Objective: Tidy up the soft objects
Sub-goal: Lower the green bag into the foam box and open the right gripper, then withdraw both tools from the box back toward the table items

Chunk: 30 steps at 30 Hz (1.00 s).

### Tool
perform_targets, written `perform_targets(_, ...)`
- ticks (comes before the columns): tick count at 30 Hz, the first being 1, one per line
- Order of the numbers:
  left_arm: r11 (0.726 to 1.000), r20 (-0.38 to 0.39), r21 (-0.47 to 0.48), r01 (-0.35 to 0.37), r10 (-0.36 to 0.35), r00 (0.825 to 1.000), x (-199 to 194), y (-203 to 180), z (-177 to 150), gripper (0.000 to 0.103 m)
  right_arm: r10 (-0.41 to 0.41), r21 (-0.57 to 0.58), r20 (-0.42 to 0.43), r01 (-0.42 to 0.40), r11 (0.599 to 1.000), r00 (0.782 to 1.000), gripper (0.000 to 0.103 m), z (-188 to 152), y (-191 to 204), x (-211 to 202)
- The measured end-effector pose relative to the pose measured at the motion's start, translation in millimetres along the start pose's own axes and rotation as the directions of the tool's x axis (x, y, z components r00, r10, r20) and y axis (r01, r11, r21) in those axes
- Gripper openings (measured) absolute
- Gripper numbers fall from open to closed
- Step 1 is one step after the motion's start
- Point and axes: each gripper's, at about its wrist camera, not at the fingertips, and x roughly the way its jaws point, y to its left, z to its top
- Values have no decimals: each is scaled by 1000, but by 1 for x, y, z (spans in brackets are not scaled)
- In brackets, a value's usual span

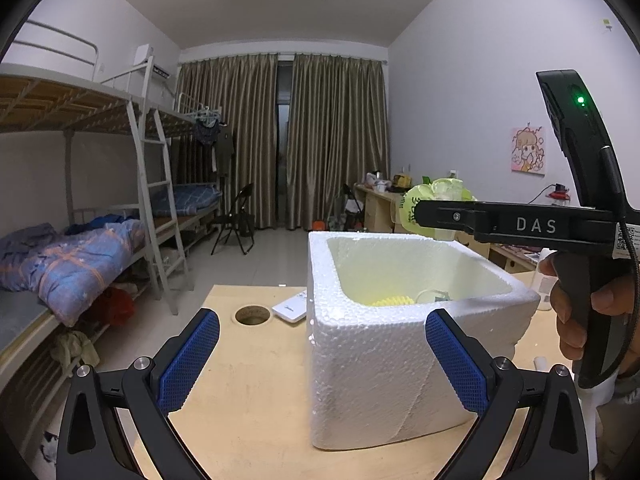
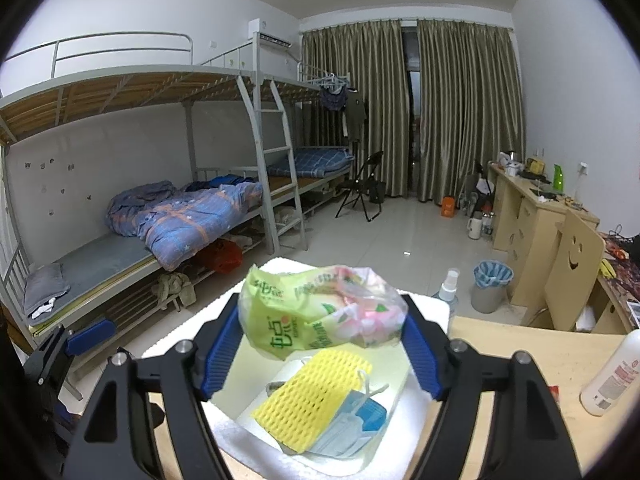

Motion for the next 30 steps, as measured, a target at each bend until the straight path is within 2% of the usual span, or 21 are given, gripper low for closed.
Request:
perform_targets(4, 1000, -13, -7, 11, -11, 1000, 4, -2, -1, 103, 1, 8, -4, -1, 1000, 1000, 81, 1, 0, 0)
perform_targets(13, 1000, -34, -13, 11, -11, 999, 10, -3, -7, 103, 1, 37, -12, -1, 999, 1000, 82, 8, -5, 0)
perform_targets(23, 1000, -29, -11, 11, -11, 1000, 11, -2, -7, 103, -2, 57, 12, 1, 998, 1000, 84, 13, -9, -10)
perform_targets(30, 999, -30, -33, 1, -2, 1000, 13, 0, -9, 103, -10, 54, 55, 7, 998, 998, 86, 15, -5, -33)
